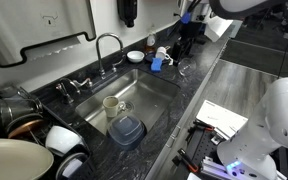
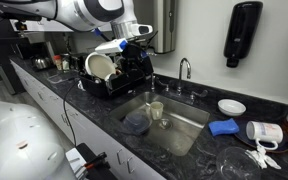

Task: Pick up the cup and put it in the sink

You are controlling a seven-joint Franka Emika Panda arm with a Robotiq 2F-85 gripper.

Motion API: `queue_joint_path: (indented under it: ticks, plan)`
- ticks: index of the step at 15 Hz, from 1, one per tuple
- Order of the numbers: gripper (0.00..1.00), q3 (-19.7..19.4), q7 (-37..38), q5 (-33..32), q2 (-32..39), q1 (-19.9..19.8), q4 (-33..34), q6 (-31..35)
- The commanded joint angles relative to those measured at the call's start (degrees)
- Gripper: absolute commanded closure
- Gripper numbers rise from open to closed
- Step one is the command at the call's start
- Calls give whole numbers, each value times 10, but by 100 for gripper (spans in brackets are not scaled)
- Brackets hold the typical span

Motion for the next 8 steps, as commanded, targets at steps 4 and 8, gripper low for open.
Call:
queue_joint_path:
  ticks: [4, 8]
  plan:
    - [0, -1, 61, -73, 50, -67, -9, 52]
    - [0, -27, 87, -82, 65, -101, -14, 62]
